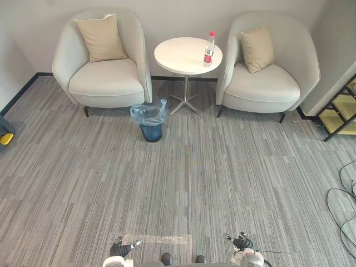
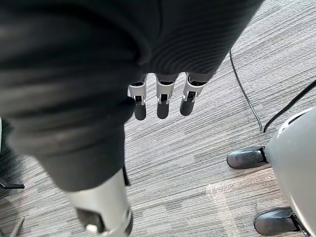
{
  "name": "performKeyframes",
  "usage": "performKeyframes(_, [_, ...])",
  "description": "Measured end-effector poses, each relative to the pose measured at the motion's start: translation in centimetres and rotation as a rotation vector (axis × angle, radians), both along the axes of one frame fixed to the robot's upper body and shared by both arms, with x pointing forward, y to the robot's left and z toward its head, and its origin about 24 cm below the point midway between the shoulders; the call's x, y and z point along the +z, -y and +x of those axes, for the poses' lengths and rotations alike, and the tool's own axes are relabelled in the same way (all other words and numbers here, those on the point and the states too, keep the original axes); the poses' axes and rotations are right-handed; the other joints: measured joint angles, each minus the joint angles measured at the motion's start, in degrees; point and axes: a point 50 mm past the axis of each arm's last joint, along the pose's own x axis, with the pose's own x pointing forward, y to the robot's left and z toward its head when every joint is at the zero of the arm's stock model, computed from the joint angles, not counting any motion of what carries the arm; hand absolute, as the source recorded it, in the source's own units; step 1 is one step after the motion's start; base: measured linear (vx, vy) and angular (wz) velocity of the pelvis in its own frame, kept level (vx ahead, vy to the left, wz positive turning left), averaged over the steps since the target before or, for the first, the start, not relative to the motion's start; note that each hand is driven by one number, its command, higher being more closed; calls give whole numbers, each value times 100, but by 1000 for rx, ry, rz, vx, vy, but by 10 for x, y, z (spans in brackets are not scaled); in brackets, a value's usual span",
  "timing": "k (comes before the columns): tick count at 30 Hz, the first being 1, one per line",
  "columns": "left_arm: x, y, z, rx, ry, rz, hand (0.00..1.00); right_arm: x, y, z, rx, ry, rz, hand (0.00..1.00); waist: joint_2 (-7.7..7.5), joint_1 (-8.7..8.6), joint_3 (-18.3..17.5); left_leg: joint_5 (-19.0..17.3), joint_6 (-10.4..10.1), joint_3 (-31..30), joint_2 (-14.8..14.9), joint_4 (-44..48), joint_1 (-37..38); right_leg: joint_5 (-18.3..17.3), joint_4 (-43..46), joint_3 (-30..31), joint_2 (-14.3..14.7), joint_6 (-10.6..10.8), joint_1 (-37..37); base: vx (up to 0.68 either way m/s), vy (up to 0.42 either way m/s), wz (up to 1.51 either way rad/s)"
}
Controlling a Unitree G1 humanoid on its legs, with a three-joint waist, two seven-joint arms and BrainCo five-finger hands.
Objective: Gather rubbish on tea table into small bin, then transfer packed bag to large trash can.
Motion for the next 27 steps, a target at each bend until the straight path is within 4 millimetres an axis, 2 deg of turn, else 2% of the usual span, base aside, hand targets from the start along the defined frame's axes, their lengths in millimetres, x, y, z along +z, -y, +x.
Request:
performKeyframes(6, [0, -2, 1, -21, -10, 14, 0, 0, -3, 2, 27, 2, 2, 0, -54, 3, 35, -3, -4, 22, 0, 0, 2, 0, -1, 7, -1, 0, 1, -24, -21, -1])
performKeyframes(27, [1, -2, 3, -51, -9, 8, 0, 0, -4, 2, 38, 2, 4, 0, -74, 12, 58, -36, -45, 81, 15, -1, -33, -2, -15, 36, 9, 0, -47, -9, -7, -1])
